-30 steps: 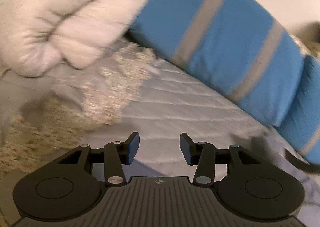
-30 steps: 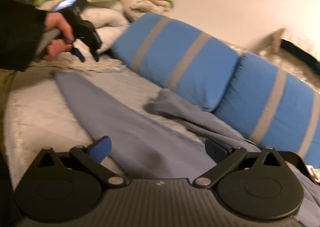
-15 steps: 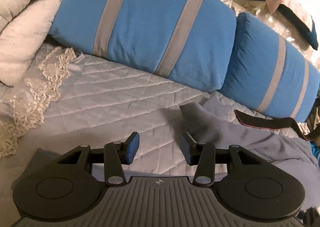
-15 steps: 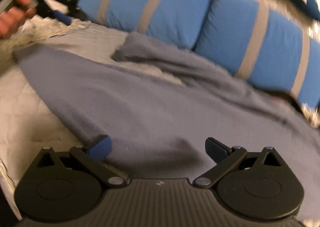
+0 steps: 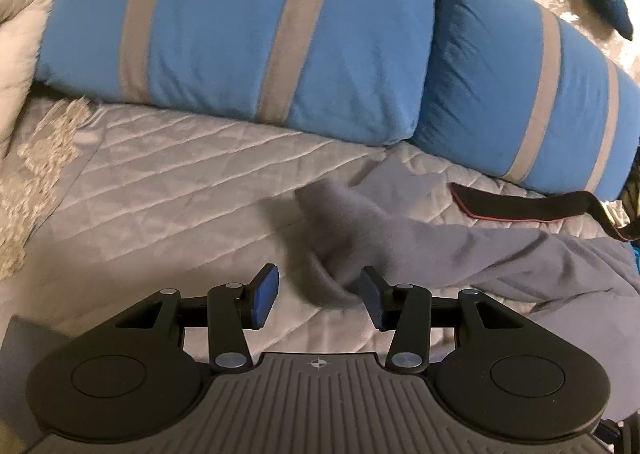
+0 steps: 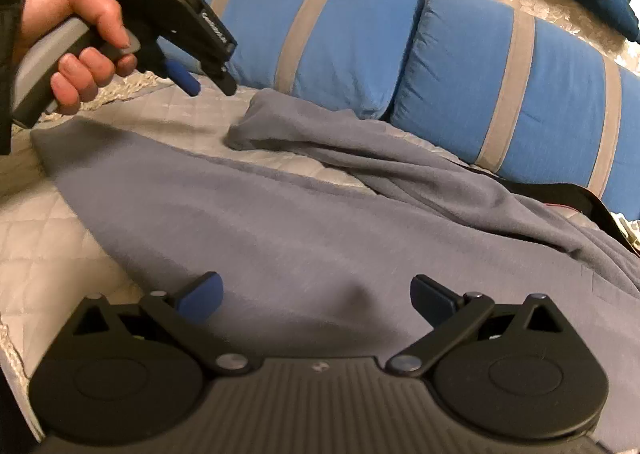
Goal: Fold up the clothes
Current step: 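Move the open left tool over the bed toward the grey leg end, then lower the left tool onto the sweatpants leg end and close on it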
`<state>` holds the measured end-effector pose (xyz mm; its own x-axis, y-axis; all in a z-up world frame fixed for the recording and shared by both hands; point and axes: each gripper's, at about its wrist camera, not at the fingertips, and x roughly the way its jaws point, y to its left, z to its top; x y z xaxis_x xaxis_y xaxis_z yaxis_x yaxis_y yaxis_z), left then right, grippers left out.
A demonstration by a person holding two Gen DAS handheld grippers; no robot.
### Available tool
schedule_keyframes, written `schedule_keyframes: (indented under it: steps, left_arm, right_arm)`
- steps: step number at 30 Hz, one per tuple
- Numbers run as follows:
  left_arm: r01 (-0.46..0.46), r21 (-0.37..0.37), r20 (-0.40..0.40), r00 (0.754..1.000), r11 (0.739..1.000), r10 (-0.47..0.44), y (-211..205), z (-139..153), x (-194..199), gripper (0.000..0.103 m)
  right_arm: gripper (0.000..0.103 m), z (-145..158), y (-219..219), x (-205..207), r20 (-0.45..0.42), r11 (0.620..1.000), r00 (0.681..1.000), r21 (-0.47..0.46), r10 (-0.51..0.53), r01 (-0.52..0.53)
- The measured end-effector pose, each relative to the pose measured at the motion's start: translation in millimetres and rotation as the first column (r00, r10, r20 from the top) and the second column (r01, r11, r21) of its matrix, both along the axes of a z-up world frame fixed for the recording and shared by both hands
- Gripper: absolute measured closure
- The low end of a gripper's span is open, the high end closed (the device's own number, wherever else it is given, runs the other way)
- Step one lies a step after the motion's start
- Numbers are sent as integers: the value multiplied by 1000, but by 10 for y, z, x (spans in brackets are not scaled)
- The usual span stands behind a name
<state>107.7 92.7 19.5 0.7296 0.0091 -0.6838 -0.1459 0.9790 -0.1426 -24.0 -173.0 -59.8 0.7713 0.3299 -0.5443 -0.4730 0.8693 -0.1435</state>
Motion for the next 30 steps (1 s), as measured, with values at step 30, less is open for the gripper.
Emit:
schedule_keyframes:
  steps: [30]
  left_arm:
    - [-3,134,-63,998,991,11,-52,-251,156,59]
  right_arm:
    - [0,-51,-76,145,19,996,996,16,-86,86]
